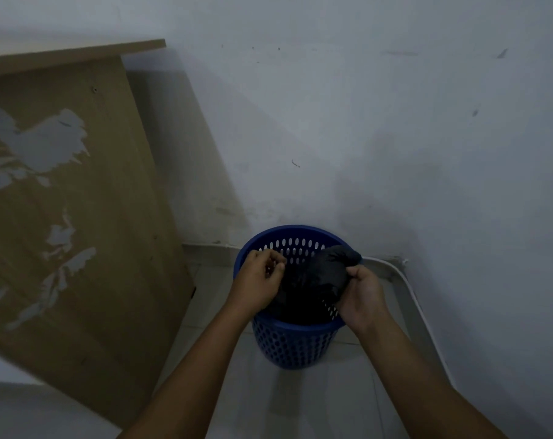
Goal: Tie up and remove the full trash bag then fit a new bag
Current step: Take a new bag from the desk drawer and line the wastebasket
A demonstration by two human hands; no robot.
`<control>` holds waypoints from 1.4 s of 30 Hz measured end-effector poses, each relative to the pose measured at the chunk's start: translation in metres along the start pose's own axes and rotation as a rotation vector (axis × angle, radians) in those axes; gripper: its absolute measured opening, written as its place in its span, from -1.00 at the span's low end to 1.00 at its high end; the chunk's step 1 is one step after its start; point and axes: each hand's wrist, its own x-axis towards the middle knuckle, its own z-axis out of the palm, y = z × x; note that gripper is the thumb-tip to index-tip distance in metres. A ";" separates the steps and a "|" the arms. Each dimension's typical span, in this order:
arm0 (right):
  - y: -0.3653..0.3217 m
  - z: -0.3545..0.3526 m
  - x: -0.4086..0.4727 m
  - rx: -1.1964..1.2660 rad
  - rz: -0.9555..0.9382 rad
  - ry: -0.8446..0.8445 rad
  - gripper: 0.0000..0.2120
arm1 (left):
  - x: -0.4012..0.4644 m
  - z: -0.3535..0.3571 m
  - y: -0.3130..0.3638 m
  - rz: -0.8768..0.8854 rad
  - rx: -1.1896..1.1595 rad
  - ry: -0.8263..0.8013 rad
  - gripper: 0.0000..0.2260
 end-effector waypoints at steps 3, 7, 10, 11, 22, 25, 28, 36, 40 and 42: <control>-0.005 0.001 -0.002 0.042 -0.018 0.012 -0.55 | -0.005 0.002 -0.010 -0.089 0.136 -0.195 -0.62; -0.012 0.014 -0.014 -0.016 -0.074 -0.067 -0.66 | -0.010 0.008 -0.007 -0.098 0.184 -0.256 -0.40; -0.015 0.020 -0.018 -0.030 -0.074 -0.115 -0.72 | -0.008 0.008 0.004 -0.146 0.045 -0.441 -0.36; -0.016 0.021 -0.018 -0.011 -0.082 -0.124 -0.72 | -0.009 0.008 0.007 -0.131 0.022 -0.509 -0.33; -0.022 0.014 -0.019 0.069 -0.132 -0.176 -0.43 | -0.007 0.022 0.034 -0.513 -0.358 -0.457 -0.40; -0.025 0.015 -0.019 0.010 -0.101 -0.218 -0.43 | -0.007 0.019 0.036 -0.605 -0.512 -0.479 -0.27; -0.027 0.022 -0.020 -0.257 -0.081 -0.265 -0.38 | -0.002 0.012 0.032 -0.458 -0.720 -0.240 -0.44; -0.011 0.013 -0.009 -0.917 -0.597 0.144 -0.70 | 0.008 0.001 0.020 -0.047 -0.435 0.138 -0.66; -0.008 0.031 -0.021 -0.745 -0.708 0.015 -0.69 | -0.003 0.007 0.015 0.040 -0.133 0.147 -0.64; -0.009 0.042 -0.024 -0.673 -0.607 -0.035 -0.54 | -0.007 0.010 0.012 0.069 -0.093 0.080 -0.53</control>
